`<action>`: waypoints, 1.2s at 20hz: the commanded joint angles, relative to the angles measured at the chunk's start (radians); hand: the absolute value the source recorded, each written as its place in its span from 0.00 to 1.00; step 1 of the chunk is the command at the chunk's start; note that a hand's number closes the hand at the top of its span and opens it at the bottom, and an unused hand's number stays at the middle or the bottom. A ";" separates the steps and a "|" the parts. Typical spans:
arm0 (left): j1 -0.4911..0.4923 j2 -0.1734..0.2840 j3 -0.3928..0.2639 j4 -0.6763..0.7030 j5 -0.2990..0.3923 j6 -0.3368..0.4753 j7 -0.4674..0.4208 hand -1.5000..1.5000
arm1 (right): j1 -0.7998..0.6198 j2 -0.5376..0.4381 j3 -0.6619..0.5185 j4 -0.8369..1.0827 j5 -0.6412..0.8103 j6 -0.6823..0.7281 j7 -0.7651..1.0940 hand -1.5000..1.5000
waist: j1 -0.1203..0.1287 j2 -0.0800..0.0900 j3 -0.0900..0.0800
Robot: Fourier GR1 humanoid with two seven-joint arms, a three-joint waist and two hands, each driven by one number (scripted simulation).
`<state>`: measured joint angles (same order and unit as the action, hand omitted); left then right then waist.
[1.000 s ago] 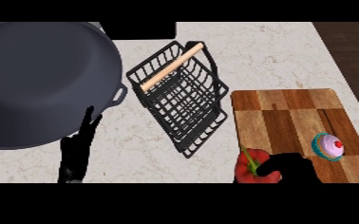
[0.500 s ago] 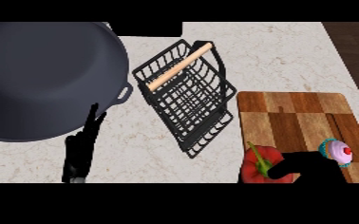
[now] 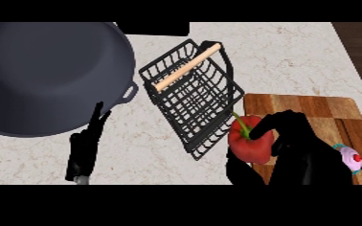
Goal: Pick the bell pepper from the cutting board and place it in the tiered basket
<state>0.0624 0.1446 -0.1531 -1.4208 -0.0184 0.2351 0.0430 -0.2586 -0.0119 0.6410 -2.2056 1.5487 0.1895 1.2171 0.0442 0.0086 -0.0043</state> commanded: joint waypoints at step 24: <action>-0.014 -0.008 0.009 0.039 -0.002 -0.009 -0.005 0.50 | -0.308 0.012 -0.360 0.358 -0.434 -0.639 0.135 0.00 | 0.003 -0.003 0.006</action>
<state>0.0460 0.1354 -0.1484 -1.3912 -0.0212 0.2238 0.0263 -0.5389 -0.0050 0.2935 -1.8372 1.1407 -0.2007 1.1811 0.0534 0.0071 0.0025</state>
